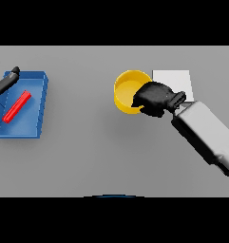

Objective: Pick up the red beaker and tilt it to pour out 1 green nut into yellow bowl. Pick up the yellow bowl and place it on the metallic measuring scale.

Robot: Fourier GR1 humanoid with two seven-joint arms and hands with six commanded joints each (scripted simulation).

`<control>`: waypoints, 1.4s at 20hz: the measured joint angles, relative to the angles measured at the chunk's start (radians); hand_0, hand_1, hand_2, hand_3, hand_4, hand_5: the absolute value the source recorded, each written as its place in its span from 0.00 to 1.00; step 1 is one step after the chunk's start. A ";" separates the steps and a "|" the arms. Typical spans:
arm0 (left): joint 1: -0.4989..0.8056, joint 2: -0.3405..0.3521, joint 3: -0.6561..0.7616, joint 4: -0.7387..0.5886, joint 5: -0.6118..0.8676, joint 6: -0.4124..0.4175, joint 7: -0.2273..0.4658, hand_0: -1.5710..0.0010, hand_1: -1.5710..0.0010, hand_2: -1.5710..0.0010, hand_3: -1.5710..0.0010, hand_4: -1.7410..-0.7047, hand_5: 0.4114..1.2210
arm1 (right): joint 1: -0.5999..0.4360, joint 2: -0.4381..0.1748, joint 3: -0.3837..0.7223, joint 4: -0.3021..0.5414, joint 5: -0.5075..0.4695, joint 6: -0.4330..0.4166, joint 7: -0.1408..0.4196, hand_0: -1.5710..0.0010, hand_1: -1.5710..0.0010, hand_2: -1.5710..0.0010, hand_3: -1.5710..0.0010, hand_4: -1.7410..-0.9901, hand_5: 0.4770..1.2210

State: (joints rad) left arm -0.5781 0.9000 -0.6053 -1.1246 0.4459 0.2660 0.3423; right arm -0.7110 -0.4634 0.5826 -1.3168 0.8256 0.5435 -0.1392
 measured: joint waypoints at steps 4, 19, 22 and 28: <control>0.011 0.008 0.002 -0.029 0.008 0.012 0.011 1.00 1.00 1.00 1.00 0.98 0.35 | 0.029 -0.013 -0.018 -0.065 -0.001 0.014 0.033 0.00 0.00 0.03 0.26 0.00 1.00; 0.004 0.021 0.001 -0.044 0.008 0.019 0.066 1.00 1.00 1.00 1.00 0.98 0.40 | -0.027 -0.071 -0.140 0.251 0.034 -0.190 0.010 0.00 0.00 0.03 0.26 0.00 1.00; 0.014 0.022 -0.002 -0.055 0.009 0.022 0.061 1.00 1.00 1.00 1.00 0.98 0.38 | -0.033 -0.064 -0.149 0.336 0.037 -0.232 -0.004 0.00 0.00 0.06 0.21 0.00 1.00; 0.020 0.022 -0.003 -0.062 0.007 0.031 0.064 1.00 1.00 1.00 1.00 0.98 0.37 | -0.063 -0.045 -0.181 0.476 0.026 -0.263 -0.029 0.01 0.00 0.11 0.13 0.00 1.00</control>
State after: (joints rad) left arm -0.5581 0.9220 -0.6086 -1.1870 0.4530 0.2975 0.4063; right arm -0.7740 -0.5088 0.4018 -0.8403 0.8513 0.2801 -0.1681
